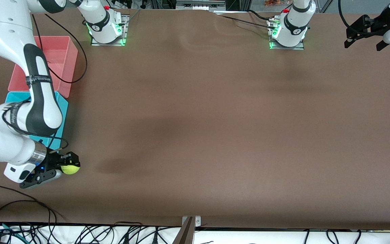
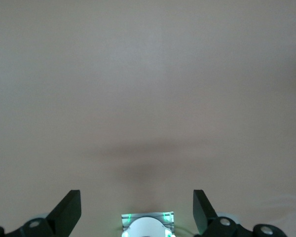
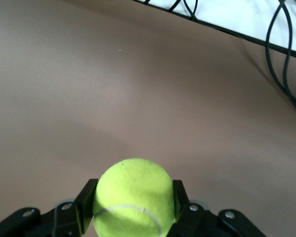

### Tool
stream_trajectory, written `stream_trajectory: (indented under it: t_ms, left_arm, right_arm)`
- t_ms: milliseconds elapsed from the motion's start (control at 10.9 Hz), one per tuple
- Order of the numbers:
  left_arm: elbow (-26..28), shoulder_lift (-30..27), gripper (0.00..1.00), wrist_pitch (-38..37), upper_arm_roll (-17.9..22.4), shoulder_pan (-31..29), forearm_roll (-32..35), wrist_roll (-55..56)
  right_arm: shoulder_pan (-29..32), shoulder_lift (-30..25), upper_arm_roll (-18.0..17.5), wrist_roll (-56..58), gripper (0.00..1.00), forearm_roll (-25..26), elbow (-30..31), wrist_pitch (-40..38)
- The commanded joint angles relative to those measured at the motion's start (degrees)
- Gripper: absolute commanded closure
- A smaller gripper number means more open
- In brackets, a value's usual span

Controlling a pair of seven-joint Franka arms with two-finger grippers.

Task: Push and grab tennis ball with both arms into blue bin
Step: 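Carry the tennis ball with the right gripper over the cyan bin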

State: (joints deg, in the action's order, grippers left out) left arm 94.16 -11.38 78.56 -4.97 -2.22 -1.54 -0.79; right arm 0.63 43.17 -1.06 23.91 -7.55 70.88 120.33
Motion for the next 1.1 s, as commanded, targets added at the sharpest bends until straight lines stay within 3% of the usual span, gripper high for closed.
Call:
stream_trajectory:
  t_ms: [0,275,366,549,824,1007]
  left_arm:
    - [-3.55,1.11,0.00,-2.71,-2.76,-0.33,-1.19,7.37]
    - [-2.41,-0.13,0.00,-2.63,-3.47,-1.03,-1.10,7.65]
    - [-2.40,-0.13,0.00,-2.54,-3.47,-1.47,-1.19,7.65]
    - [-2.32,0.04,0.00,-2.45,-3.47,-1.47,-1.19,7.65]
    - [-3.37,1.62,0.00,-2.54,-3.47,-1.21,-0.84,7.39]
    - [-3.37,1.72,0.00,-2.54,-3.56,-0.68,-0.57,7.47]
  right_arm:
    - [-0.10,-4.31,1.66,-1.41,0.84,2.09,0.31,-9.20]
    - [0.25,-8.26,4.30,-1.06,0.83,3.85,0.83,-18.34]
    - [0.25,-10.89,6.75,-0.80,0.83,4.11,2.92,-22.72]
    - [0.25,-18.87,8.52,0.17,0.83,7.52,11.59,-22.16]
    - [0.25,-30.05,14.14,6.30,0.83,8.42,33.64,-7.27]
    - [0.25,-32.44,18.44,10.60,0.83,7.99,41.85,-0.83]
